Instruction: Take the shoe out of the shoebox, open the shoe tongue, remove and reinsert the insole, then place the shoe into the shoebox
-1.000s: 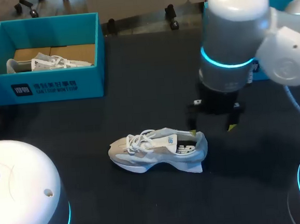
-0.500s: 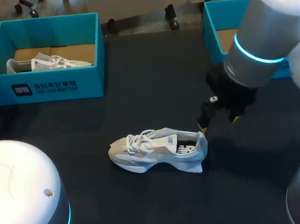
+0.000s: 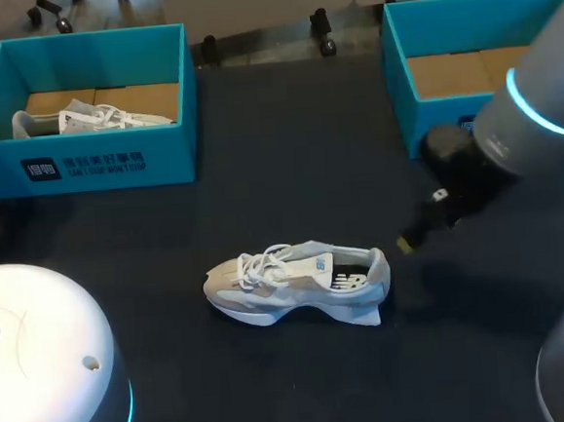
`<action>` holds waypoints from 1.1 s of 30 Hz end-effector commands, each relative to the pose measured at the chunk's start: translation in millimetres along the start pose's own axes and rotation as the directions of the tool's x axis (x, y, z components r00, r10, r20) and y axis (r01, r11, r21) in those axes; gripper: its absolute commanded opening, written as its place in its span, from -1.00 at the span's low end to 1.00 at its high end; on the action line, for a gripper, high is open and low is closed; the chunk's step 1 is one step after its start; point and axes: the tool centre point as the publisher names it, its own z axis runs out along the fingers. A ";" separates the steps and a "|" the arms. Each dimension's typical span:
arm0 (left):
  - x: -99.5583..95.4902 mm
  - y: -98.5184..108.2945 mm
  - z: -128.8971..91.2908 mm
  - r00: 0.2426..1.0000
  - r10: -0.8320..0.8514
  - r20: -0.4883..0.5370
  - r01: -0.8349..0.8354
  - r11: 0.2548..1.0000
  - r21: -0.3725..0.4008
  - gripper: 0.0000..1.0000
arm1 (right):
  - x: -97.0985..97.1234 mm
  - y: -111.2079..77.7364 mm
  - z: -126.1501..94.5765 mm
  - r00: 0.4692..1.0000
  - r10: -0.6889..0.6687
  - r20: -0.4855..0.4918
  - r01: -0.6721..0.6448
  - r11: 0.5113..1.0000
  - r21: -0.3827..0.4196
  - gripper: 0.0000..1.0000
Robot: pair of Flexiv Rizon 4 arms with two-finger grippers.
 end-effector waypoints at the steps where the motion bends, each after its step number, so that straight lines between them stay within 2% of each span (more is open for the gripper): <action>1: -0.1 -1.1 -0.3 1.000 0.000 -0.002 0.000 1.000 -0.002 1.00 | -12.1 -20.3 -6.5 0.918 -0.340 -0.203 0.227 0.872 -0.434 1.00; 2: -0.1 -1.1 -0.3 1.000 0.000 -0.002 0.000 1.000 -0.002 1.00 | -15.5 -22.5 -7.4 0.888 -0.417 -0.193 0.271 0.814 -0.513 1.00; 4: -0.1 -1.1 -0.3 1.000 0.000 -0.002 0.000 1.000 -0.002 1.00 | -17.7 -25.2 -3.7 0.816 -0.548 -0.185 0.344 0.718 -0.606 1.00; 5: -0.1 -1.1 -0.3 1.000 0.000 -0.002 0.000 1.000 -0.002 1.00 | -19.5 -27.7 1.3 0.766 -0.606 -0.214 0.360 0.680 -0.639 1.00; 19: -0.1 -1.1 -0.3 1.000 0.000 -0.002 0.000 1.000 -0.002 1.00 | -19.5 -27.7 1.3 0.766 -0.606 -0.214 0.360 0.680 -0.639 1.00; 20: -0.1 -1.1 -0.3 1.000 0.000 -0.002 0.000 1.000 -0.002 1.00 | -18.9 -28.0 2.0 0.743 -0.641 -0.192 0.392 0.650 -0.651 1.00; 22: -0.1 -1.1 -0.3 1.000 0.000 -0.002 0.000 1.000 -0.002 1.00 | -19.8 -32.1 5.7 0.754 -0.638 -0.156 0.413 0.646 -0.642 1.00; 23: -0.1 -1.1 -0.3 1.000 0.000 -0.002 0.000 1.000 -0.002 1.00 | -20.7 -34.5 7.3 0.744 -0.657 -0.125 0.438 0.620 -0.651 1.00; 28: -0.1 -1.1 -0.3 1.000 0.000 -0.002 0.000 1.000 -0.002 1.00 | -22.3 -43.9 18.4 0.746 -0.663 -0.069 0.478 0.604 -0.638 1.00; 31: -0.1 -1.1 -0.3 1.000 0.000 -0.002 0.000 1.000 -0.002 1.00 | -23.3 -47.8 22.5 0.745 -0.662 -0.079 0.469 0.605 -0.643 1.00; 33: -0.1 -1.1 -0.3 1.000 0.000 -0.002 0.000 1.000 -0.002 1.00 | -24.7 -50.1 24.6 0.725 -0.686 -0.069 0.481 0.575 -0.662 1.00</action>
